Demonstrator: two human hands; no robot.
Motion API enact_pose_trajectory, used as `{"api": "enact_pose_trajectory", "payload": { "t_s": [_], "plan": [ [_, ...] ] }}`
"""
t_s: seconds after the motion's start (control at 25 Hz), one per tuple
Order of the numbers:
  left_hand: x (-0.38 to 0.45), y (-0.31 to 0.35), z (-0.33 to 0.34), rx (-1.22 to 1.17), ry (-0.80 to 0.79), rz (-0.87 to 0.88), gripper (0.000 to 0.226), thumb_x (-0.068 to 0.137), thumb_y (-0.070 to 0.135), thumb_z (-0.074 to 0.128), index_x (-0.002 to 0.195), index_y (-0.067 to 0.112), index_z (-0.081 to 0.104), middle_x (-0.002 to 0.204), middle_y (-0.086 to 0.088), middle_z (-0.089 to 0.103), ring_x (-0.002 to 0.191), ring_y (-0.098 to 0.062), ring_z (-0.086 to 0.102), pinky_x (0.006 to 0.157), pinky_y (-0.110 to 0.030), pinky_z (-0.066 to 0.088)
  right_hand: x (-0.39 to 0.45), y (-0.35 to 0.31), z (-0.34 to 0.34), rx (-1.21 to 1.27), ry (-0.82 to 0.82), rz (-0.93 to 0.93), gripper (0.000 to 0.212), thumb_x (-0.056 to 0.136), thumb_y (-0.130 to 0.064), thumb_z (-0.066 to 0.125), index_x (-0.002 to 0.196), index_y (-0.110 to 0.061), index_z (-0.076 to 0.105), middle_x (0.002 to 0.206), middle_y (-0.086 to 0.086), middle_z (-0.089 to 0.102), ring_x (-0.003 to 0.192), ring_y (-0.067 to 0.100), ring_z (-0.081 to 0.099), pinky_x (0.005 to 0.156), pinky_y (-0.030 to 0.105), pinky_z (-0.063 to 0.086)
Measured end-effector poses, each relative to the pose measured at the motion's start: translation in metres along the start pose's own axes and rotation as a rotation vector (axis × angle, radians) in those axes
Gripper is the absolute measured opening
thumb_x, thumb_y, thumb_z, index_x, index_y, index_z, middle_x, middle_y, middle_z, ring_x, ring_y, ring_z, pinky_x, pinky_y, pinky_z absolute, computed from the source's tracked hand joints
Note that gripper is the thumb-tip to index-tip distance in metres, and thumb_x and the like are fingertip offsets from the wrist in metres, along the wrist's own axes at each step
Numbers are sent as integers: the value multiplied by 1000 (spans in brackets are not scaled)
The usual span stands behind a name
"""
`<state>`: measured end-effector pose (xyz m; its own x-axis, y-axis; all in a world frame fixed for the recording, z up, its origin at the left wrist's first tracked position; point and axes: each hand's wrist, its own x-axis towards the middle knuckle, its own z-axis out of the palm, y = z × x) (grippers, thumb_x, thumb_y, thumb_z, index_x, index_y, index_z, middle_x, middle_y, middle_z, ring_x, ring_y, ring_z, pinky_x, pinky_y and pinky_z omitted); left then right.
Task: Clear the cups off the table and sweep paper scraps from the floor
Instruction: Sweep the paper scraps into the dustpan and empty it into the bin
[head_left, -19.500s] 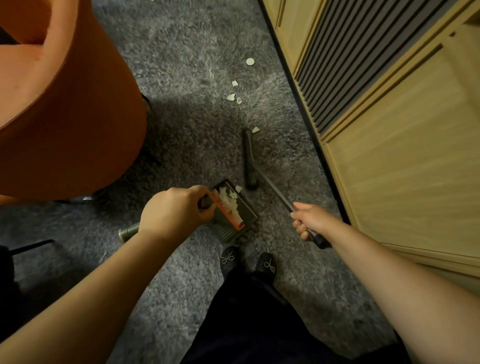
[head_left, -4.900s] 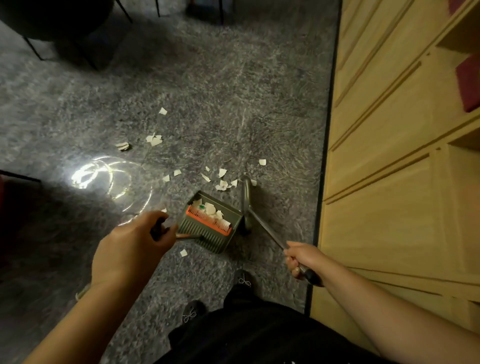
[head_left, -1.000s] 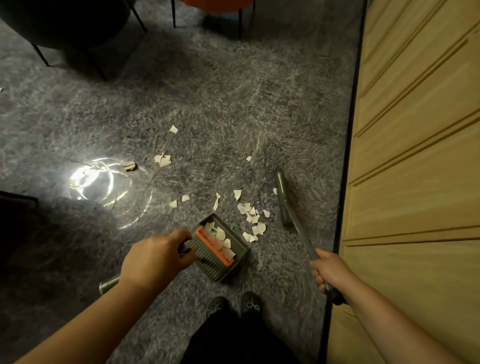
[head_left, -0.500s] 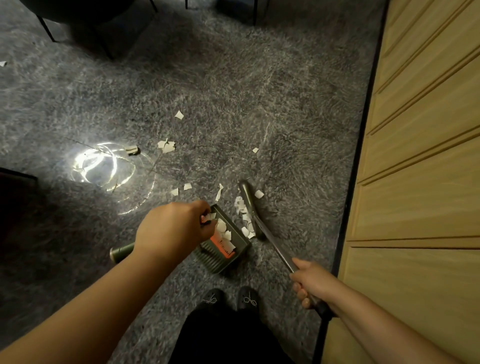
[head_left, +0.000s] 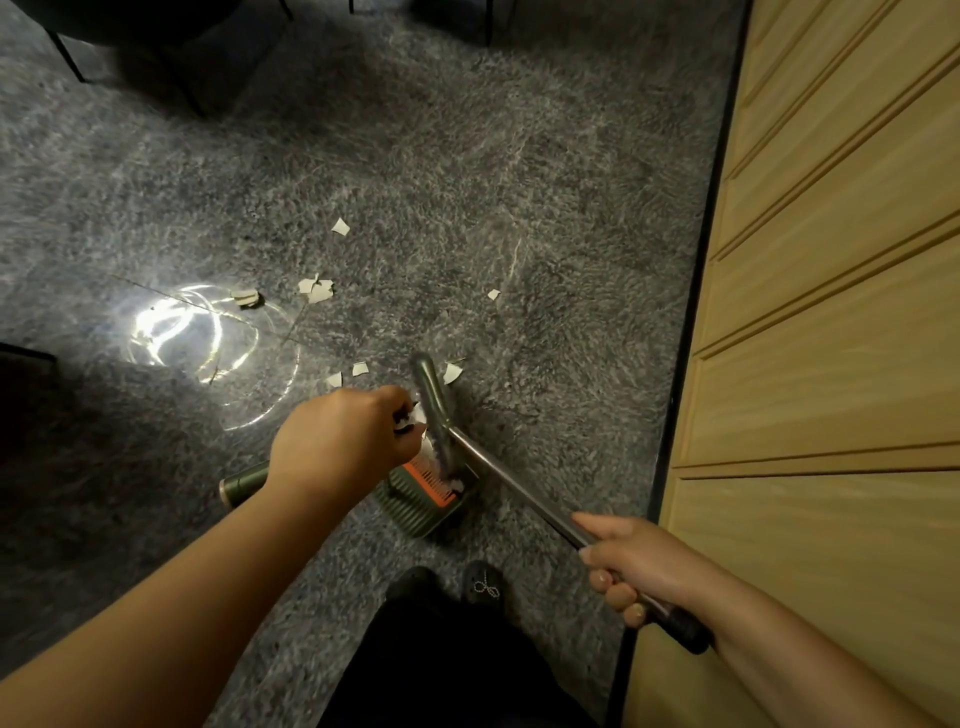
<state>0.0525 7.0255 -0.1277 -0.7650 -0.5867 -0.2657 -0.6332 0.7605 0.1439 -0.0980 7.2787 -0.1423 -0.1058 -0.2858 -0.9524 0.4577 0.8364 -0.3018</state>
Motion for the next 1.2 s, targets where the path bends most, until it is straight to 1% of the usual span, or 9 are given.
{"api": "enact_pose_trajectory", "payload": {
  "t_s": [0.16,0.24,0.36,0.48,0.56,0.64,0.8,1.04,1.2],
  "plan": [
    [-5,5,2,-11,33,-2,34,85,56,61,110,33,65,75,2,68,63,-22,63,48,-24,42,9,0,-11,-30,63,-44,60,97,-3,43,149,-28,27,53,2,43,35,10,35,35,18,30],
    [-8,7,4,-18,18,-17,34,85,57,59,110,35,64,76,3,68,65,-23,64,50,-25,45,26,-5,-17,-69,96,-57,61,96,-3,42,150,-27,26,54,2,43,36,9,37,36,19,31],
    [-12,11,7,-15,12,-34,35,84,60,59,110,37,63,79,5,69,68,-24,66,56,-28,51,58,-14,-19,-178,129,-81,58,95,-2,40,148,-25,30,58,4,44,39,10,39,39,22,35],
    [-15,13,8,-11,20,-30,34,83,60,60,108,36,63,77,6,69,67,-22,66,56,-28,51,78,-19,-10,-218,87,-55,58,95,-3,40,148,-23,30,61,4,44,41,9,41,40,22,37],
    [-15,13,8,-2,24,-22,32,83,58,61,106,36,64,75,8,68,64,-19,65,54,-28,51,81,-22,-4,-206,24,-40,58,94,-1,39,148,-24,30,61,3,43,38,7,39,38,20,35],
    [-15,13,8,-8,18,-14,31,83,58,61,104,34,64,73,8,67,62,-18,64,54,-29,53,76,-24,-4,-189,-33,-9,62,95,-1,39,150,-25,25,60,3,42,34,6,37,36,17,32],
    [-11,15,8,0,12,-13,31,82,58,61,104,36,63,75,7,68,64,-20,65,56,-31,53,46,-20,-19,-179,-85,32,62,96,-2,40,150,-26,23,57,2,42,34,6,36,34,16,30],
    [-7,16,6,19,1,-1,30,86,55,58,108,36,63,75,7,68,63,-17,64,55,-31,54,11,-5,-19,-35,-34,-3,61,97,-4,41,150,-27,22,57,2,42,35,6,36,35,17,30],
    [-17,8,7,-3,4,-23,34,84,57,60,112,38,63,80,8,70,69,-17,67,59,-30,55,7,-1,-25,50,8,-17,61,98,-4,42,150,-27,21,55,1,43,35,6,36,35,17,31]
  ]
}}
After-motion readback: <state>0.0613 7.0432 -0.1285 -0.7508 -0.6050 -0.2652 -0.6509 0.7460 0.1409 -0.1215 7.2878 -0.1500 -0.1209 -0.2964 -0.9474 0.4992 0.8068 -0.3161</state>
